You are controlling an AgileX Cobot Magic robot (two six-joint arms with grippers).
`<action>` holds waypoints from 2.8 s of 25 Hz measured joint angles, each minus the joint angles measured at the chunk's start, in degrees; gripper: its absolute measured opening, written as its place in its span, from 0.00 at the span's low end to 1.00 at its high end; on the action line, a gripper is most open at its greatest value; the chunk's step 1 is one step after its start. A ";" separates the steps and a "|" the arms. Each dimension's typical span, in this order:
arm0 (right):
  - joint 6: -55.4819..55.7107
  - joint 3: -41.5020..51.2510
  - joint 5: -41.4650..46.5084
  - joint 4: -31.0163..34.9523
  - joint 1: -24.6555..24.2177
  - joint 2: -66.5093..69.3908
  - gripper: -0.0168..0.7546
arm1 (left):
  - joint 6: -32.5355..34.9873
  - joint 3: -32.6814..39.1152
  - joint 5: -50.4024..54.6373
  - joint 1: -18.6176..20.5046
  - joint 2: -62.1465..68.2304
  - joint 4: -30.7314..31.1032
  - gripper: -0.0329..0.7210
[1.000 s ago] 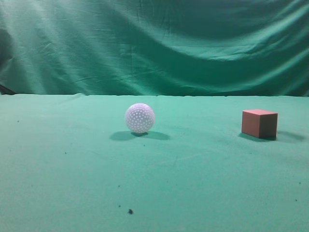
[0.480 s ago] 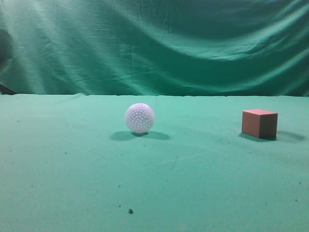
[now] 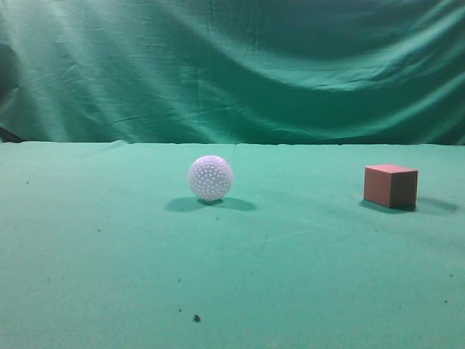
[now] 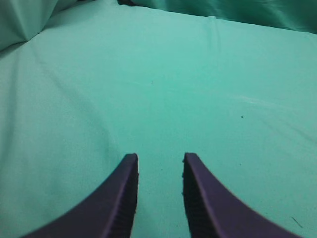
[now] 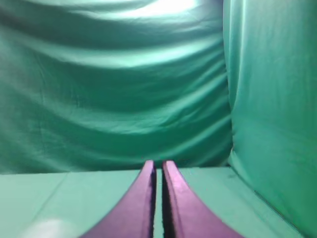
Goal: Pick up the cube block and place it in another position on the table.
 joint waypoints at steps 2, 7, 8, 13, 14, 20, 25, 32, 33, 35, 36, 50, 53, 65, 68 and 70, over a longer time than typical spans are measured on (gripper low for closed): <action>4.89 -3.41 5.33 4.12 0.00 4.25 0.02 | 0.00 0.00 0.00 0.00 0.00 0.00 0.39; 7.30 -4.33 9.08 6.96 0.00 11.25 0.02 | 0.00 0.00 0.00 0.00 0.00 0.00 0.39; 7.38 -4.08 9.08 7.54 0.00 11.96 0.02 | 0.00 0.00 0.00 0.00 0.00 0.00 0.39; -3.33 -7.48 14.19 8.92 0.12 15.46 0.02 | 0.00 0.00 0.00 0.00 0.00 0.00 0.39; -6.70 -9.72 16.76 9.03 0.55 16.96 0.02 | 0.00 0.00 0.00 0.00 0.00 0.00 0.39; -15.41 -23.13 33.28 9.03 8.60 30.82 0.02 | 0.00 0.00 0.00 0.00 0.00 0.00 0.39; -15.26 -28.63 38.30 6.18 20.35 43.73 0.02 | 0.00 0.00 0.00 0.00 0.00 0.00 0.39; -8.67 -32.81 38.67 -2.48 27.51 63.99 0.02 | 0.00 0.00 0.00 0.00 0.00 0.00 0.39; -8.29 -33.70 38.67 -2.64 27.51 66.32 0.02 | 0.00 0.00 0.00 0.00 0.00 0.00 0.39; -7.84 -35.80 38.67 -2.78 27.55 71.54 0.17 | 0.00 0.00 0.00 0.00 0.00 0.00 0.39; -7.69 -36.61 38.56 -2.92 27.55 73.91 0.26 | 0.00 0.00 0.00 0.00 0.00 0.00 0.39; -5.43 -44.03 31.98 -3.09 27.55 94.14 0.72 | 0.00 0.00 0.00 0.00 0.00 0.00 0.39; -4.47 -46.34 32.96 -3.18 27.55 94.94 0.40 | 0.00 0.00 0.00 0.00 0.00 0.00 0.39; 3.20 -65.42 38.61 -9.16 21.67 95.44 0.30 | 0.00 0.00 0.00 0.00 0.00 0.00 0.39; 4.09 -68.85 39.11 -9.16 17.20 97.90 0.30 | 0.00 0.00 0.00 0.00 0.00 0.00 0.39; 4.23 -69.40 39.01 -9.53 15.08 100.16 0.30 | 0.00 0.00 0.00 0.00 0.00 0.00 0.39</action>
